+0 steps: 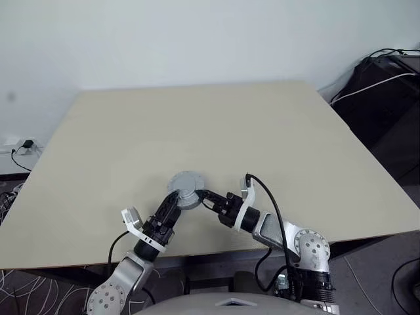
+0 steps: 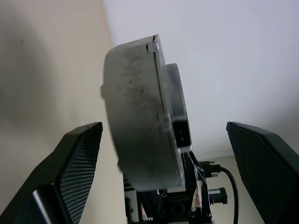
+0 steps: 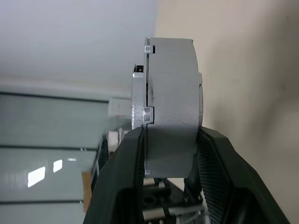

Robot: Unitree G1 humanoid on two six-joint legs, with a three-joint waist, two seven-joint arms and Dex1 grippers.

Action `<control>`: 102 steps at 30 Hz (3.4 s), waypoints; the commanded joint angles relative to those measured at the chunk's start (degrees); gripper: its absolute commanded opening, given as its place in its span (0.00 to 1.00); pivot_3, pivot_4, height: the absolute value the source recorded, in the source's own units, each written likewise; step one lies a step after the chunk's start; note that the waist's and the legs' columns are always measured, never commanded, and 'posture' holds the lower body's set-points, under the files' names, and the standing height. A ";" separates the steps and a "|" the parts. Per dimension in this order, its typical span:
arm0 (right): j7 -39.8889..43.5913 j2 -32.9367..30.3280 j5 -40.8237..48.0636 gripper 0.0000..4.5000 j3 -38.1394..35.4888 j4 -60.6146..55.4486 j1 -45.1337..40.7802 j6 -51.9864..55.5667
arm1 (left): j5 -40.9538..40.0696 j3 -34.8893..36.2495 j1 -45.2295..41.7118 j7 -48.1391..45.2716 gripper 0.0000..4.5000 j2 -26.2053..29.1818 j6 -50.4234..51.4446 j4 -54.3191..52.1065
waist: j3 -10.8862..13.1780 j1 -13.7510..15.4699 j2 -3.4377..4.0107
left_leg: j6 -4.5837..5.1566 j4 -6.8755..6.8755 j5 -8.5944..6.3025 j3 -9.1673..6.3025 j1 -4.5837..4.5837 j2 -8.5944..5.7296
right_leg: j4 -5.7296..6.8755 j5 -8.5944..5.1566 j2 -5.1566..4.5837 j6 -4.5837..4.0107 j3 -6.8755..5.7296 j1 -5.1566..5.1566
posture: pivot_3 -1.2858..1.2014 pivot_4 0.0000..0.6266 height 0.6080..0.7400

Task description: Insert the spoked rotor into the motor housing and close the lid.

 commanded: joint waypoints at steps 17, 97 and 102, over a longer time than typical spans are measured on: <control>0.21 -3.87 7.74 0.30 4.98 -3.16 0.44 -3.45 | -2.13 -1.43 -0.31 -2.22 0.65 -1.65 -1.99 2.01 | 0.01 0.14 -0.02 | 0.02 0.02 -0.01 0.01 -0.01 0.00 | -0.02 -0.01 0.00 0.00 0.00 0.01 | 0.52 0.00 1.00; 33.39 -21.27 -74.80 1.00 22.78 -12.32 17.50 -59.94 | 29.56 22.16 -51.59 18.33 0.99 9.55 -20.83 51.41 | -0.20 2.78 -1.27 | -0.06 0.75 0.11 -0.18 0.28 0.04 | 0.10 0.80 0.30 0.34 -0.20 0.62 | 0.52 0.00 1.00; 33.71 -21.00 -75.17 1.00 22.93 -12.01 17.03 -59.40 | 28.60 22.62 -46.32 20.65 0.99 8.53 -17.11 44.65 | -0.39 2.15 -1.23 | -0.06 0.71 0.10 -0.15 0.35 0.05 | 0.11 0.81 0.29 0.32 -0.14 0.63 | 0.52 0.00 1.00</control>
